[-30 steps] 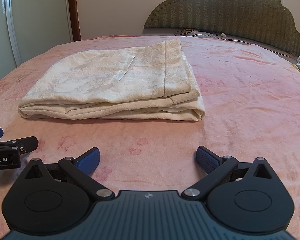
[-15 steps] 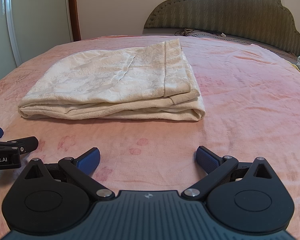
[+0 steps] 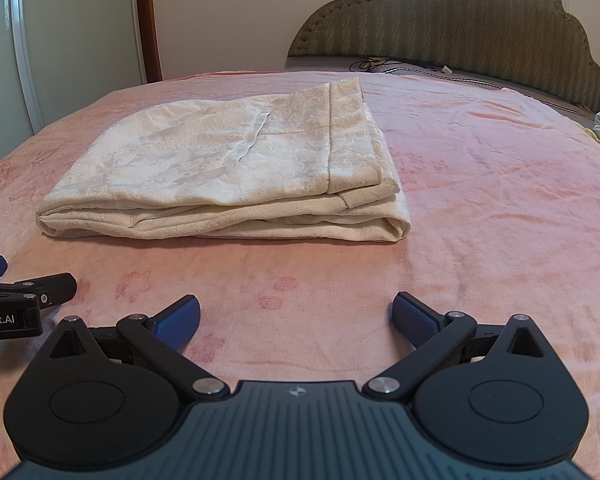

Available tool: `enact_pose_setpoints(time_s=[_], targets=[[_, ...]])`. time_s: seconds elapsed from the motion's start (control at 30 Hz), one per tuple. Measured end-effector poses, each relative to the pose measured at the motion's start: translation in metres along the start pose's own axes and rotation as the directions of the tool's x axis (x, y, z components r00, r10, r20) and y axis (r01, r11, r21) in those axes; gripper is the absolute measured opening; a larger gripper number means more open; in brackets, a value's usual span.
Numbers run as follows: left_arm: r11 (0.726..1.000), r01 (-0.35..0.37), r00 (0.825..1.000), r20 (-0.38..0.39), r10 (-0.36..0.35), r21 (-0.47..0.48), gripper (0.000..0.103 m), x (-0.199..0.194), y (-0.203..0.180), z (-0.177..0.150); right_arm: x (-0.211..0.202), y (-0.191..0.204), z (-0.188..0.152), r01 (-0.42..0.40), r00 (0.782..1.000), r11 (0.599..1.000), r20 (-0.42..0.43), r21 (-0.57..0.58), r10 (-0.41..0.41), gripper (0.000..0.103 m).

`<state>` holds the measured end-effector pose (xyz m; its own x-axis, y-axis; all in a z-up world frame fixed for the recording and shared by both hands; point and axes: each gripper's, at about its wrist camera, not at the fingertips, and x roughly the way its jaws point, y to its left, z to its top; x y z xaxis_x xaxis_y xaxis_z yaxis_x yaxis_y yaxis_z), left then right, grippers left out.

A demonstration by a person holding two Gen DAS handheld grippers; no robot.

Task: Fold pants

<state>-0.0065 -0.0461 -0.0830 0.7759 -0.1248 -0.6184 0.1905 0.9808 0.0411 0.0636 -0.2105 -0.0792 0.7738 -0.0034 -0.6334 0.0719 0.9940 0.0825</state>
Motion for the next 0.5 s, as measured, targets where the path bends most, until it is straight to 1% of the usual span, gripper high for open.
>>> enact_pose_setpoints(time_s=[0.5], targets=[[1.000, 0.000, 1.000, 0.000, 0.000, 0.000, 0.103, 0.0002, 0.0003, 0.0000, -0.0002, 0.0000, 0.0000, 0.000, 1.000, 1.000, 0.000, 0.000, 0.000, 0.103]])
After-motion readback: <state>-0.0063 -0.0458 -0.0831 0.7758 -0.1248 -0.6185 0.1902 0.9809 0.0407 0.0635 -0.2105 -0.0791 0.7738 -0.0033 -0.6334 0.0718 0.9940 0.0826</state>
